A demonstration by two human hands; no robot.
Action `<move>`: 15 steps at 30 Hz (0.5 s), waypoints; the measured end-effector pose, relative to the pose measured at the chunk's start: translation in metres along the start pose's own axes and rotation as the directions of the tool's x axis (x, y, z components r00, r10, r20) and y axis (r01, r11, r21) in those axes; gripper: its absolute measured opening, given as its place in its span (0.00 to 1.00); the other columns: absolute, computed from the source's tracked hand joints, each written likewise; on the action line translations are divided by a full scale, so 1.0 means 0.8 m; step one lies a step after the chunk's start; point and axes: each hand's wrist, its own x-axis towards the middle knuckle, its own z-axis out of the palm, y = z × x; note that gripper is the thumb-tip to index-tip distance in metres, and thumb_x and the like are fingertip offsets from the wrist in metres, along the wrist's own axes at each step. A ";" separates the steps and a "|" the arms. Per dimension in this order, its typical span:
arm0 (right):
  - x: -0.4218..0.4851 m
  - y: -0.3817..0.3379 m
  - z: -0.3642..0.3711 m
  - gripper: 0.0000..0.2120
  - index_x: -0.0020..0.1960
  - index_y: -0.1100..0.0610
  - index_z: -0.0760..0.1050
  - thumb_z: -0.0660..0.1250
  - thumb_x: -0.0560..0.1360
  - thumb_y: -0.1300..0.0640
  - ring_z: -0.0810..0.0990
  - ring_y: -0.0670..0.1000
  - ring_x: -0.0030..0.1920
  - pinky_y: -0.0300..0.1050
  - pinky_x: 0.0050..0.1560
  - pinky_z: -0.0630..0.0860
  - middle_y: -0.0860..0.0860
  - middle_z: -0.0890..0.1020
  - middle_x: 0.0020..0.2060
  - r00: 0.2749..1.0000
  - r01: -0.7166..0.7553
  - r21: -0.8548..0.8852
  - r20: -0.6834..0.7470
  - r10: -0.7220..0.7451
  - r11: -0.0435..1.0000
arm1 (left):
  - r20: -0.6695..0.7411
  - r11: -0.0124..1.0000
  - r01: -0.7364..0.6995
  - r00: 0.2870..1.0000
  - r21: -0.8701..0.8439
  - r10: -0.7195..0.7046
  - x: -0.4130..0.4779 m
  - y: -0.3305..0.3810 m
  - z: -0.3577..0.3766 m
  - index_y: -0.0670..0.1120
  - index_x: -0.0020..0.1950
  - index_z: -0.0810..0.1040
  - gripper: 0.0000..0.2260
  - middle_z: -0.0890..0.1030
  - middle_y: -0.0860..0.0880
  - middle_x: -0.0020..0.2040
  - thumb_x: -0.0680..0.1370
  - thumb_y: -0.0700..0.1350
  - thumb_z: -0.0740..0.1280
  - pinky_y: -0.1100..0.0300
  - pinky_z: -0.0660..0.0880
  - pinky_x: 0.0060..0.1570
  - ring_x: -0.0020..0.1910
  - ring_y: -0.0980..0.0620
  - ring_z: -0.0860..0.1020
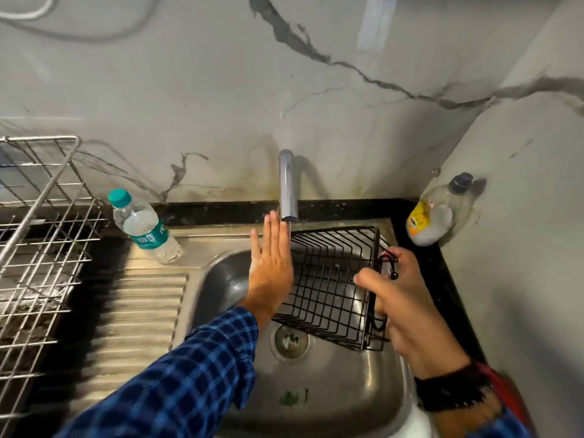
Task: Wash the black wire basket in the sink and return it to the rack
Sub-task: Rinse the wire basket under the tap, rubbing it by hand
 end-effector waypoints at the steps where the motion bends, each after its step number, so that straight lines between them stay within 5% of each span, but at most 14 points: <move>1: 0.003 0.001 -0.002 0.23 0.53 0.42 0.69 0.73 0.70 0.66 0.73 0.39 0.27 0.32 0.27 0.70 0.50 0.81 0.44 1.000 -0.008 -0.010 -0.013 0.008 1.000 | 0.077 1.000 -0.030 0.997 0.006 0.030 -0.008 -0.002 0.010 0.31 0.74 0.28 0.33 0.30 0.29 0.75 0.84 0.48 0.46 0.33 0.42 0.75 0.76 0.31 0.32; 3: 0.009 0.004 -0.006 0.23 0.54 0.44 0.70 0.72 0.71 0.68 0.75 0.39 0.28 0.32 0.27 0.70 0.50 0.79 0.43 1.000 -0.009 -0.021 -0.021 0.009 1.000 | 0.211 0.993 -0.114 0.972 0.023 0.106 -0.017 0.000 0.012 0.35 0.77 0.31 0.36 0.30 0.31 0.76 0.83 0.56 0.47 0.37 0.40 0.77 0.76 0.33 0.31; 5: 0.013 0.008 -0.003 0.24 0.56 0.46 0.71 0.71 0.71 0.70 0.75 0.38 0.27 0.31 0.26 0.70 0.49 0.78 0.40 1.000 -0.015 -0.010 0.005 0.015 1.000 | 0.420 0.967 -0.228 0.871 -0.115 0.255 -0.020 0.008 0.001 0.42 0.80 0.38 0.35 0.29 0.36 0.77 0.83 0.60 0.50 0.39 0.39 0.77 0.77 0.36 0.32; 7: 0.015 0.010 0.003 0.26 0.59 0.47 0.70 0.69 0.71 0.73 0.75 0.38 0.29 0.30 0.27 0.70 0.47 0.76 0.40 0.999 0.004 -0.011 0.044 -0.004 1.000 | 0.602 0.918 -0.055 0.740 -0.393 0.301 -0.018 0.017 -0.016 0.49 0.82 0.43 0.32 0.27 0.43 0.78 0.83 0.61 0.51 0.42 0.50 0.78 0.80 0.39 0.45; 9: 0.019 0.008 0.008 0.27 0.59 0.48 0.70 0.68 0.70 0.75 0.77 0.37 0.31 0.30 0.29 0.71 0.44 0.77 0.38 0.994 0.053 -0.025 0.099 -0.050 0.998 | 0.558 0.906 0.019 0.793 -0.423 0.244 -0.015 0.024 -0.030 0.54 0.82 0.52 0.29 0.44 0.43 0.82 0.83 0.62 0.52 0.43 0.67 0.71 0.74 0.40 0.67; 11: 0.021 0.009 0.004 0.28 0.57 0.45 0.70 0.69 0.69 0.74 0.77 0.36 0.32 0.32 0.34 0.73 0.42 0.78 0.36 0.987 0.093 -0.055 0.135 -0.084 0.994 | 0.426 0.985 -0.114 0.891 -0.128 0.158 -0.015 0.030 -0.054 0.46 0.68 0.74 0.28 0.77 0.43 0.65 0.81 0.65 0.51 0.47 0.75 0.54 0.56 0.43 0.80; 13: 0.021 0.010 -0.002 0.28 0.55 0.40 0.70 0.72 0.66 0.68 0.76 0.36 0.36 0.37 0.40 0.74 0.42 0.77 0.41 0.981 0.134 -0.146 0.163 -0.110 0.980 | 0.315 0.943 -0.328 0.902 0.061 0.293 -0.014 0.030 -0.071 0.47 0.49 0.80 0.25 0.81 0.45 0.45 0.82 0.62 0.51 0.51 0.77 0.47 0.44 0.44 0.81; 15: 0.019 0.010 -0.010 0.29 0.53 0.37 0.70 0.72 0.63 0.65 0.74 0.36 0.40 0.38 0.42 0.75 0.44 0.74 0.46 0.971 0.171 -0.201 0.198 -0.131 0.965 | 0.228 0.842 -0.535 0.830 0.072 0.508 -0.007 0.024 -0.078 0.47 0.45 0.81 0.23 0.82 0.46 0.40 0.81 0.58 0.52 0.51 0.79 0.45 0.41 0.43 0.82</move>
